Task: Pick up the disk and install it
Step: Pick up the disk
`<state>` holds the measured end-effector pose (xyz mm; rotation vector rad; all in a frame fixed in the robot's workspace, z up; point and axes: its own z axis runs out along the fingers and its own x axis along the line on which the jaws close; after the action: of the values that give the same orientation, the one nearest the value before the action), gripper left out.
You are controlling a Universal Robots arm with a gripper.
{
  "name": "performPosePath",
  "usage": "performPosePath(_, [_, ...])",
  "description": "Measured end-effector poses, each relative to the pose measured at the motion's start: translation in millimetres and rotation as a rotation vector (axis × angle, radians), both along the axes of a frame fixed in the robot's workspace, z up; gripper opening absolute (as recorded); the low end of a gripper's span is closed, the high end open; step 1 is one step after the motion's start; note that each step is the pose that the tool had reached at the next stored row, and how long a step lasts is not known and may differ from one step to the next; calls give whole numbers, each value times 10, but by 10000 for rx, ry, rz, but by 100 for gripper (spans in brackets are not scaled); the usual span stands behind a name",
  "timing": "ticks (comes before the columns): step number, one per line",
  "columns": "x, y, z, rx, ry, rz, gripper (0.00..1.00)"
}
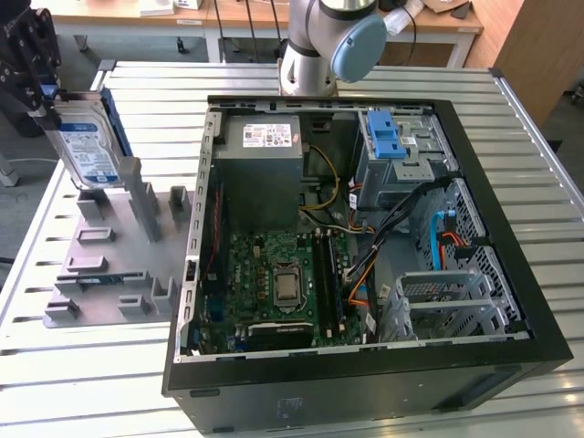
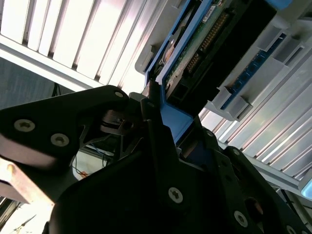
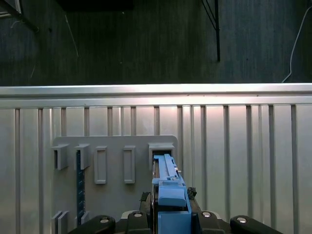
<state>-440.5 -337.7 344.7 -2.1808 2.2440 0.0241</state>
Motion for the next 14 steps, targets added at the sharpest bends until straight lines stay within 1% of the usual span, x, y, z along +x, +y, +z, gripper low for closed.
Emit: performPosePath(14, [0, 0, 172, 1, -1, 0, 36])
